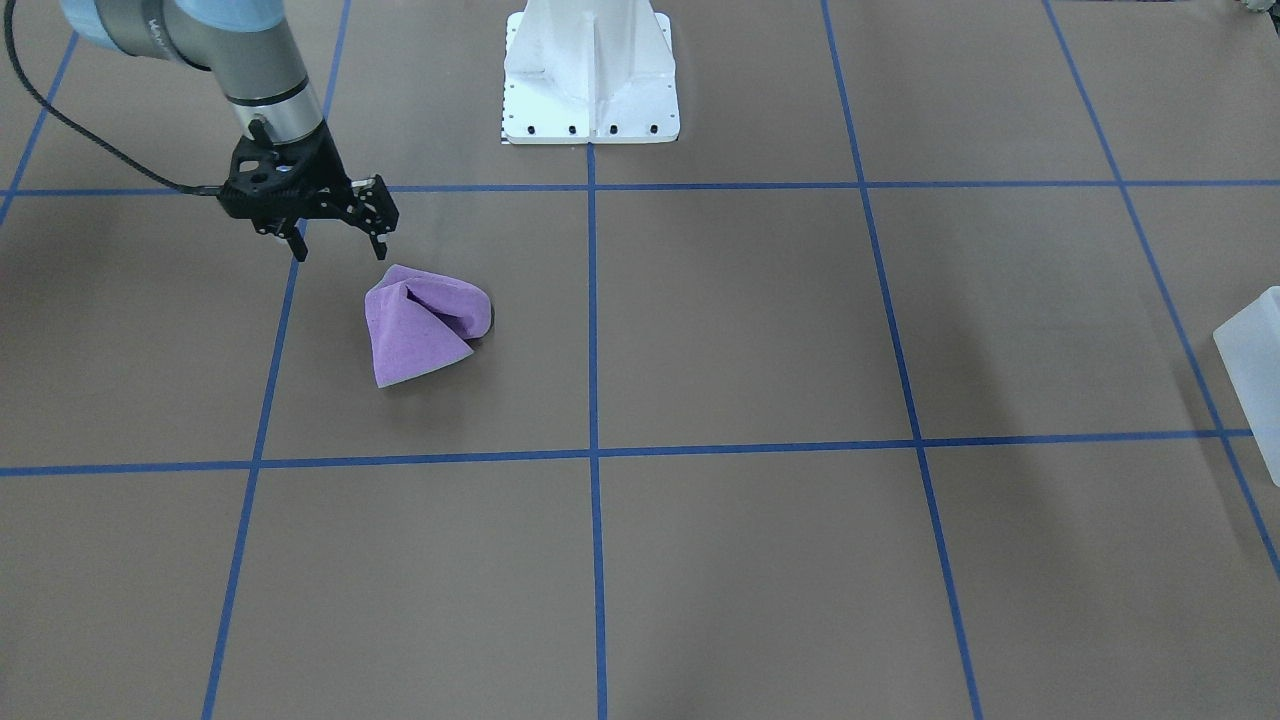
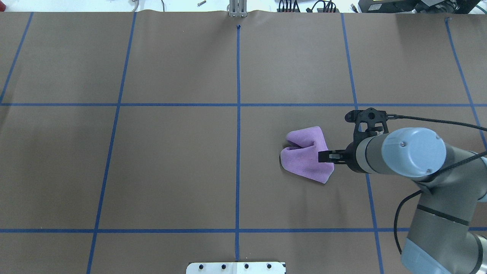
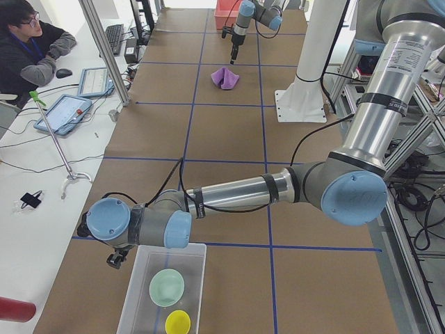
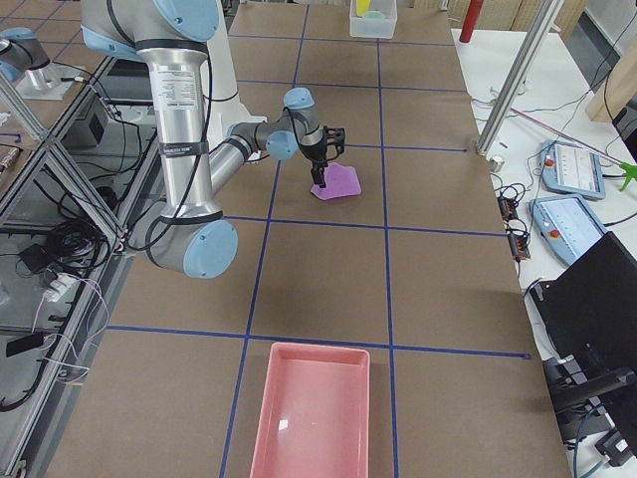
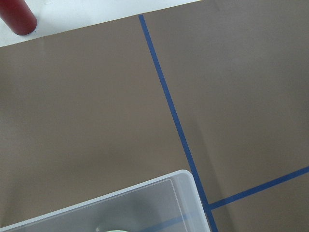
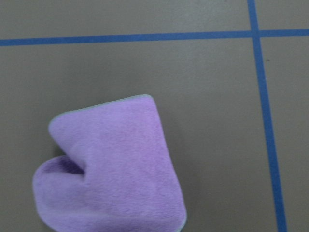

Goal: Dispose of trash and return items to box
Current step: 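Lower the right gripper over the purple cloth, then close the right gripper on the purple cloth's top fold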

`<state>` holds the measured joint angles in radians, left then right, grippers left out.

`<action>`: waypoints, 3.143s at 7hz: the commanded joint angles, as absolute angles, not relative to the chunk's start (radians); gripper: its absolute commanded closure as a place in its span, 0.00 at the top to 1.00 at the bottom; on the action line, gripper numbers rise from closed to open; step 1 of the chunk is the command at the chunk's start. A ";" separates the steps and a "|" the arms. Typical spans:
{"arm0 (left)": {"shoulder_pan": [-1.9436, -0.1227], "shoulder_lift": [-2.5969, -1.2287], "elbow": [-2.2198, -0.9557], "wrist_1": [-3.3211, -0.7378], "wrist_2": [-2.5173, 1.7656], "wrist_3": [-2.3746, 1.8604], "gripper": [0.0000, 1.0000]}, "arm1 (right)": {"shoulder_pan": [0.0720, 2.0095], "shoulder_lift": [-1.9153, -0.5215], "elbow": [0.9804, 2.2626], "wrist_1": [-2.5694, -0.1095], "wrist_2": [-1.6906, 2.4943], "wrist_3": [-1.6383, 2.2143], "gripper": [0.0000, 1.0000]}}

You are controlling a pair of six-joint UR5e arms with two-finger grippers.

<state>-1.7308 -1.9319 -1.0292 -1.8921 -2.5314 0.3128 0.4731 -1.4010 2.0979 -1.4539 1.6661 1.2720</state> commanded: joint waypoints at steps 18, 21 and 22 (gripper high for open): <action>-1.729 -1.890 -1.057 -1.999 -2.505 0.316 0.99 | 0.515 -1.178 1.904 -1.572 1.684 1.275 0.80; -1.729 -1.885 -1.057 -1.999 -2.505 0.314 0.99 | 0.525 -1.183 1.924 -1.575 1.683 1.278 0.00; -1.729 -1.885 -1.055 -1.999 -2.505 0.314 0.99 | 0.535 -1.183 1.952 -1.588 1.686 1.276 0.00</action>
<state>-1.7288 -1.8864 -1.0568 -1.9988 -2.5050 0.3150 0.5254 -1.1830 1.9269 -1.5778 1.6837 1.2773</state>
